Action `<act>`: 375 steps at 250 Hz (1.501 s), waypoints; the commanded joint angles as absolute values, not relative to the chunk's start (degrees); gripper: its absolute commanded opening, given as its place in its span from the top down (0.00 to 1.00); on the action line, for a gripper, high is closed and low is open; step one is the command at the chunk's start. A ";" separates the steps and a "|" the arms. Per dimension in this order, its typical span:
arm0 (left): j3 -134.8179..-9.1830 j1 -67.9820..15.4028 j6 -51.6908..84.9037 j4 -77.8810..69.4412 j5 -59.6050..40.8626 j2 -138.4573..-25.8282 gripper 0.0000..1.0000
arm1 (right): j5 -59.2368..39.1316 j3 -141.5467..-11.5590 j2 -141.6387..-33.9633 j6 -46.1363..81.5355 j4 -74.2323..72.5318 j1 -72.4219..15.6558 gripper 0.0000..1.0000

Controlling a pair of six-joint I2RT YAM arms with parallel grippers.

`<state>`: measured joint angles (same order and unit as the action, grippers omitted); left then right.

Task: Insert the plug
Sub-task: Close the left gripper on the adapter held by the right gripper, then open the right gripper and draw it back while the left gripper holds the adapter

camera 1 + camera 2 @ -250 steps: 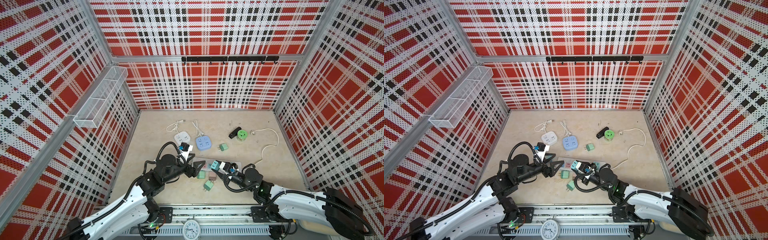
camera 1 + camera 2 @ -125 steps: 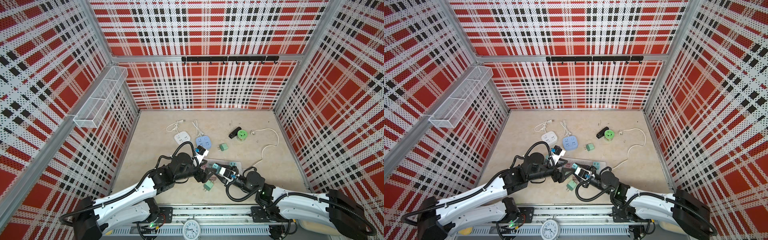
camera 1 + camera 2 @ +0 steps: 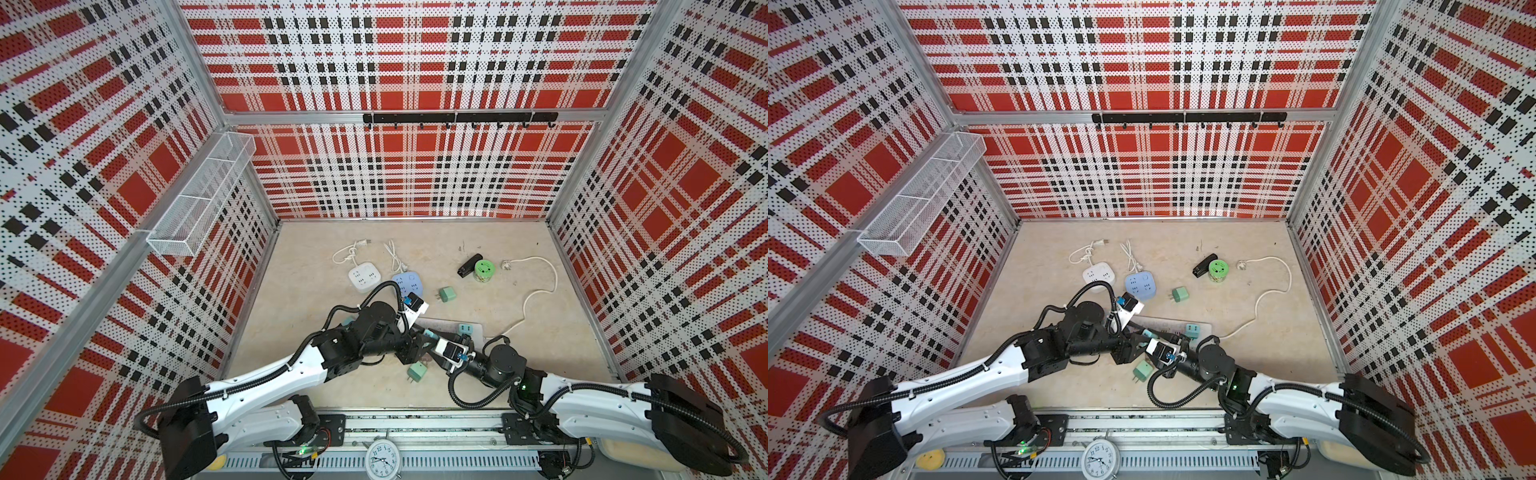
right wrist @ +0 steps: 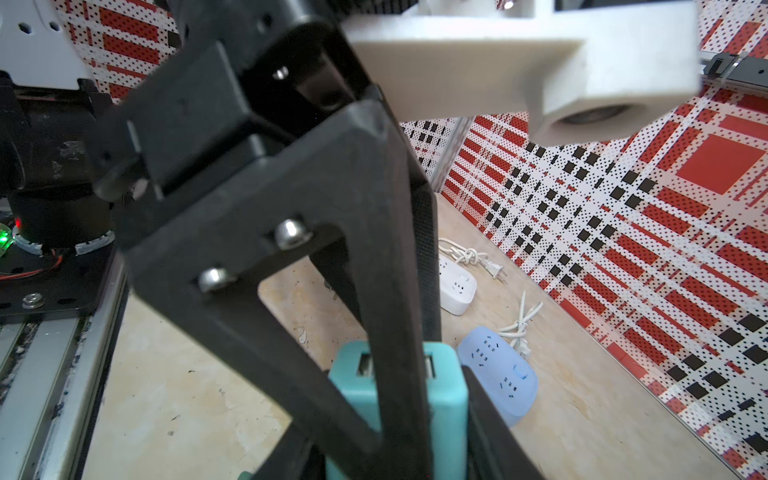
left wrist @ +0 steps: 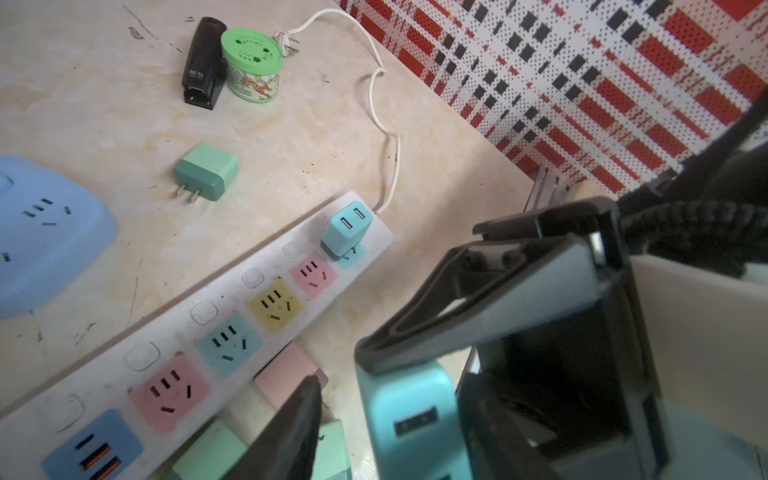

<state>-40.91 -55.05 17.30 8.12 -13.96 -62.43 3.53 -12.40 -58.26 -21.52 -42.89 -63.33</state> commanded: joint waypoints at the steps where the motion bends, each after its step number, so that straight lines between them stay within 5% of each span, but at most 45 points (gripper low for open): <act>1: -42.72 -55.28 16.49 8.01 -14.63 -63.24 0.61 | 3.64 -12.83 -58.18 -22.57 -47.60 -63.89 0.98; 39: -42.76 -55.26 15.26 7.14 -14.64 -63.68 0.90 | 4.25 -12.86 -58.40 -22.28 -47.73 -64.12 0.79; 70: -41.45 -53.79 15.10 5.51 -13.52 -62.21 1.00 | 5.14 -13.34 -58.12 -20.85 -46.58 -64.25 0.58; 86: -40.81 -51.83 15.60 4.77 -14.20 -61.38 1.00 | 6.51 -13.98 -57.48 -19.08 -44.51 -64.25 0.22; 110: -40.19 -48.23 15.88 4.66 -16.00 -60.58 1.00 | 8.73 -15.31 -55.49 -14.93 -40.50 -64.25 0.00; 179: -39.03 -37.78 16.02 4.17 -14.96 -57.85 1.00 | 24.05 -22.03 -47.16 -0.68 -21.18 -64.25 0.00; 215: -38.15 -34.13 14.92 4.30 -11.27 -56.89 1.00 | 24.44 -30.64 -43.40 9.80 -7.14 -64.25 0.00; 295: -34.97 -35.73 -1.97 0.61 -15.92 -56.60 1.00 | 33.34 -52.85 -46.63 46.56 19.49 -64.25 0.00; 375: -36.29 -40.63 -13.79 -0.97 -20.14 -61.52 1.00 | 36.96 -48.06 -39.73 54.77 22.11 -62.38 0.00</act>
